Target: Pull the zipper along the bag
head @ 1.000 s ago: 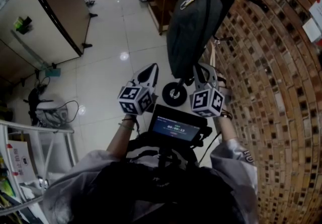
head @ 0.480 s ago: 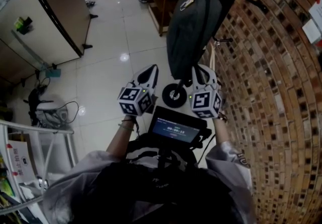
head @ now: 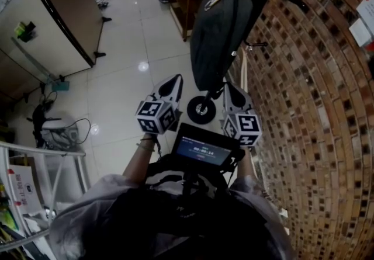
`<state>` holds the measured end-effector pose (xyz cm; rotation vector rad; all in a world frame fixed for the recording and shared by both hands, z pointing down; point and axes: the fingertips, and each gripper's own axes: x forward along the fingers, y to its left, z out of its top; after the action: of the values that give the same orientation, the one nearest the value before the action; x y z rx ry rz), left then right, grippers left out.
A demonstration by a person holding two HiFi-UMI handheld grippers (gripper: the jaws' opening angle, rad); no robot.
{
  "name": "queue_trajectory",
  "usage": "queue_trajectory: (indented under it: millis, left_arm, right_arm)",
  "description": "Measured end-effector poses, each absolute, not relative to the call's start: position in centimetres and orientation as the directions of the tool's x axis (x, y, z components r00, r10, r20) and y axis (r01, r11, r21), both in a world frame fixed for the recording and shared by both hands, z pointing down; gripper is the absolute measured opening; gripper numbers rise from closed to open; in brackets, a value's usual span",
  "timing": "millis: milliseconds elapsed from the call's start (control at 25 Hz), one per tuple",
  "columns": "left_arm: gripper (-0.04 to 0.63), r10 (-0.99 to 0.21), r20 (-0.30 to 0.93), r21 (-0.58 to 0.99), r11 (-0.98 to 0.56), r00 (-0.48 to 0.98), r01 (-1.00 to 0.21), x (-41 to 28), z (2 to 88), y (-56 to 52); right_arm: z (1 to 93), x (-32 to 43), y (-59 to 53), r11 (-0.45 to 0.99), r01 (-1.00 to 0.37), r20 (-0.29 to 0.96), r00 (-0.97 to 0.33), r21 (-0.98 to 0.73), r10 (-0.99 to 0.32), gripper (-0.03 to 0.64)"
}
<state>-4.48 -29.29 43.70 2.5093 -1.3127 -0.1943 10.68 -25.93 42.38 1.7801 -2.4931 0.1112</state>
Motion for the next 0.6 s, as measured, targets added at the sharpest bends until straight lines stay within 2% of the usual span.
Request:
queue_trajectory:
  millis: [200,600]
  left_arm:
    - [0.008,-0.810,0.021,0.322,-0.549,0.586,-0.771,-3.5,43.7,-28.9]
    - [0.008,-0.807,0.041,0.318,-0.548,0.589,-0.774,-3.5,43.9,-28.4]
  right_arm:
    - [43.3,11.5,-25.5,0.295,-0.937,0.079,-0.314,-0.187,-0.946,0.011]
    - [44.1,11.9,-25.1,0.271,-0.931,0.073,-0.296,-0.244,-0.952,0.009]
